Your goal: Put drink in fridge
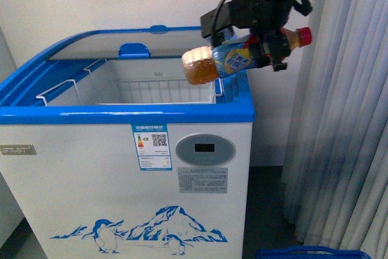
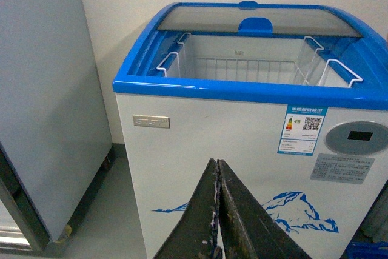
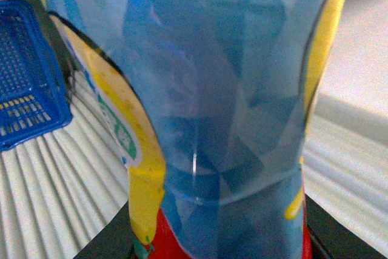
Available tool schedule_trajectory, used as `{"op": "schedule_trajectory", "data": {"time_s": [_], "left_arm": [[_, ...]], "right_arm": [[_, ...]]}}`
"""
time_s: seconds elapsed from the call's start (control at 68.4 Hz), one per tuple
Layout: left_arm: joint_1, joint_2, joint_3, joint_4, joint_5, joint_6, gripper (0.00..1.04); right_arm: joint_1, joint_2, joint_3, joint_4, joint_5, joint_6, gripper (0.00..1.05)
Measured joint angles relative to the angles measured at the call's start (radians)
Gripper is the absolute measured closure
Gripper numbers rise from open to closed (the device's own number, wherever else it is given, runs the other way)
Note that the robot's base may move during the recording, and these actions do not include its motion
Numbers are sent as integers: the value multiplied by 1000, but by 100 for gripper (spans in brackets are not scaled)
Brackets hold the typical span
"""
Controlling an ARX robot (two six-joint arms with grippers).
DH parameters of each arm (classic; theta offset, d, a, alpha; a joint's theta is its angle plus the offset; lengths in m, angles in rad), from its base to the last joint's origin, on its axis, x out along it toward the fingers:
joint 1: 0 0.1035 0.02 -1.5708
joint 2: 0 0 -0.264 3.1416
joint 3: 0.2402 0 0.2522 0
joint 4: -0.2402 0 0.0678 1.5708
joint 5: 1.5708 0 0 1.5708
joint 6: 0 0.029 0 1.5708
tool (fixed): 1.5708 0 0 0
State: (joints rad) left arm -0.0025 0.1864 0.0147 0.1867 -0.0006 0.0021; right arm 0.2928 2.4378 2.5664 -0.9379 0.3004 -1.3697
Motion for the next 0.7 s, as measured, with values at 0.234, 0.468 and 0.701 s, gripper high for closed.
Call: {"op": "schedule_trajectory", "data": {"time_s": [0.234, 0.468, 0.701], "left_arm": [[0, -175, 0, -181, 0, 0, 102], [0, -180, 0, -184, 0, 0, 102], [0, -180, 0, -184, 0, 0, 102]], "right_arm": [[65, 132, 198, 40, 9, 8, 63], [109, 219, 298, 102, 22, 81, 63], [162, 292, 305, 124, 8, 164, 63]]}}
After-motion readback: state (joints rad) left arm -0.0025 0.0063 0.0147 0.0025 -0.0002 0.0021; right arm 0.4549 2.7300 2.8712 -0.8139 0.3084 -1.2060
